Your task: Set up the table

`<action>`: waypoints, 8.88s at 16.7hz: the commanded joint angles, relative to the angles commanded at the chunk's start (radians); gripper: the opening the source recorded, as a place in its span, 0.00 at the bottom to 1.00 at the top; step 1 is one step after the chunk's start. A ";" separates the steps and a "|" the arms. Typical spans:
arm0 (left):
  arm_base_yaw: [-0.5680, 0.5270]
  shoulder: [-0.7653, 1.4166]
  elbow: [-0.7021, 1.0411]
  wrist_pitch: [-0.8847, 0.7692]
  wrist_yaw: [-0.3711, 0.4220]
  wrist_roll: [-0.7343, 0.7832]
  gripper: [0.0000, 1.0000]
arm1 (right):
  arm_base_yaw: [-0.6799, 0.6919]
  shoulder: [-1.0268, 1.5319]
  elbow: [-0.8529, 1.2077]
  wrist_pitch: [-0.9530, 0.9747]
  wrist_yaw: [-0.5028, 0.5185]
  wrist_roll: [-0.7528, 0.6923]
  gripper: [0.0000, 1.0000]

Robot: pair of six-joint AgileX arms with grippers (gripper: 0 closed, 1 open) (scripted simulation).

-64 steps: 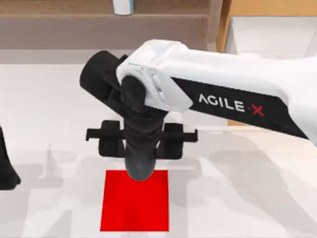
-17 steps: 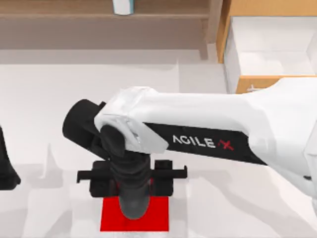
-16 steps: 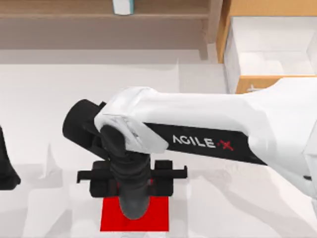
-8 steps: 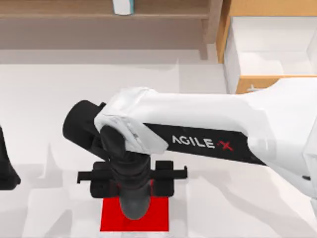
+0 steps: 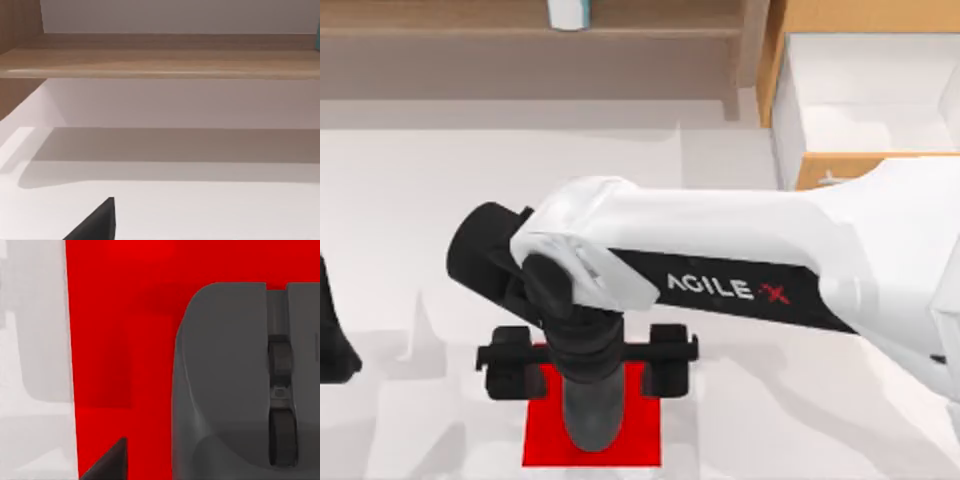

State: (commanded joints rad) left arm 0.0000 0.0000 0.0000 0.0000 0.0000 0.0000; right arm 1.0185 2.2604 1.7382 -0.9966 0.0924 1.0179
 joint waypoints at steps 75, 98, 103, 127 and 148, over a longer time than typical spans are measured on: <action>0.000 0.000 0.000 0.000 0.000 0.000 1.00 | -0.642 -0.261 -1.401 2.651 0.416 -2.572 0.00; 0.000 0.000 0.000 0.000 0.000 0.000 1.00 | -0.717 -0.180 -1.159 2.481 0.335 -2.567 0.00; 0.000 0.000 0.000 0.000 0.000 0.000 1.00 | -0.747 -0.121 -1.013 2.402 0.308 -2.570 0.00; 0.000 0.000 0.000 0.000 0.000 0.000 1.00 | -0.809 0.051 -0.613 2.167 0.244 -2.568 0.15; 0.000 0.000 0.000 0.000 0.000 0.000 1.00 | -0.800 0.058 -0.650 2.161 0.245 -2.558 1.00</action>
State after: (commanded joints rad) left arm 0.0000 0.0000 0.0000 0.0000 0.0000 0.0000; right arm 0.2190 2.3181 1.0885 1.1643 0.3377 -1.5403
